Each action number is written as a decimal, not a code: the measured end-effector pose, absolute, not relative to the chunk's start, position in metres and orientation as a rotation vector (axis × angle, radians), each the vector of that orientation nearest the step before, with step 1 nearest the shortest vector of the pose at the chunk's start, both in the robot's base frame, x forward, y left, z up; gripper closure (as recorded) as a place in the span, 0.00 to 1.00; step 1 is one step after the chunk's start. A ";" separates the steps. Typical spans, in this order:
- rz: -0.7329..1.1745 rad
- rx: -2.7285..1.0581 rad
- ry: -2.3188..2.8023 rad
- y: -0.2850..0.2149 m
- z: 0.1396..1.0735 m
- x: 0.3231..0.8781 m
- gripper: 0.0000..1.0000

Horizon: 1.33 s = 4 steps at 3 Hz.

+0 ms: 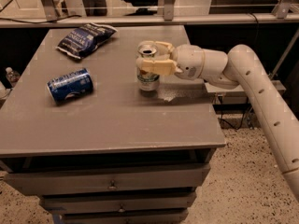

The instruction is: Place 7up can upright

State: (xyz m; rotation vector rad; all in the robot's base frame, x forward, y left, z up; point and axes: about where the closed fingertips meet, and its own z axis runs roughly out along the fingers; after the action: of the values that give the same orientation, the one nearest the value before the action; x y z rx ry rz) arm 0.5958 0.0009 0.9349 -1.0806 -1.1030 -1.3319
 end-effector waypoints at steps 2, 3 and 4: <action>-1.300 -1.095 -1.102 0.001 0.915 0.597 0.51; -1.296 -1.089 -1.106 0.002 0.912 0.597 0.28; -1.289 -1.086 -1.110 0.002 0.909 0.595 0.04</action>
Offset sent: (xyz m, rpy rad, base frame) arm 0.0043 -0.0074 -0.0286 -0.0167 -0.0898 -0.0115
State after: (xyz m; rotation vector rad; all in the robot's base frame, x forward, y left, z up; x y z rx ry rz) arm 0.5953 0.0024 0.9091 -1.0859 -1.1098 -1.2892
